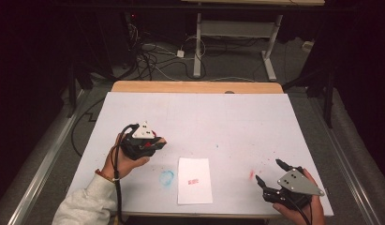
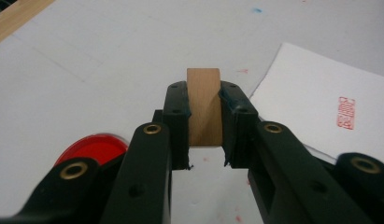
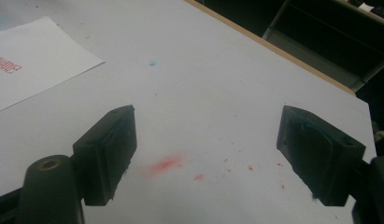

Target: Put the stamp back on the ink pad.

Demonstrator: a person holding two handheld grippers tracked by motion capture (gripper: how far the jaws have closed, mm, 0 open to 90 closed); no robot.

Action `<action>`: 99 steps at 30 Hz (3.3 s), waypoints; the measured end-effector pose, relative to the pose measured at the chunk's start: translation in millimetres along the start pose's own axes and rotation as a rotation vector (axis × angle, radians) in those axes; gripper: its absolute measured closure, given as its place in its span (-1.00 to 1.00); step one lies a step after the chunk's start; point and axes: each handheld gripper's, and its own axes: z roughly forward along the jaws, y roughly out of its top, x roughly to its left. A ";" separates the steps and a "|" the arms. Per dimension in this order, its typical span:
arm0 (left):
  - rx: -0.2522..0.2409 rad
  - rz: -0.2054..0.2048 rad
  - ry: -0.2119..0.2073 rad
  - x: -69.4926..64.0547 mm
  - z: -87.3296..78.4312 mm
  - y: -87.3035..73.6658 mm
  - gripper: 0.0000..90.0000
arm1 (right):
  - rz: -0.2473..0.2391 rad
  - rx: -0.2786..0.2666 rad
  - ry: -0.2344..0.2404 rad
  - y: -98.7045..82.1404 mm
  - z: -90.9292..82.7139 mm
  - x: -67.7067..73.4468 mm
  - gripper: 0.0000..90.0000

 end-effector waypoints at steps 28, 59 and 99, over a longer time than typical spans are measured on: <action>0.042 -0.161 0.090 51.6 -3.3 -27.1 0.63 | -0.002 0.007 0.004 -0.3 0.6 1.0 -0.54; 0.132 -0.283 0.057 70.0 37.0 -43.8 0.62 | -0.013 0.016 0.007 -1.0 1.3 1.6 -0.54; -0.122 -0.175 0.224 47.5 6.0 -27.5 -0.26 | -0.029 0.003 -0.011 1.5 -1.8 3.4 -0.53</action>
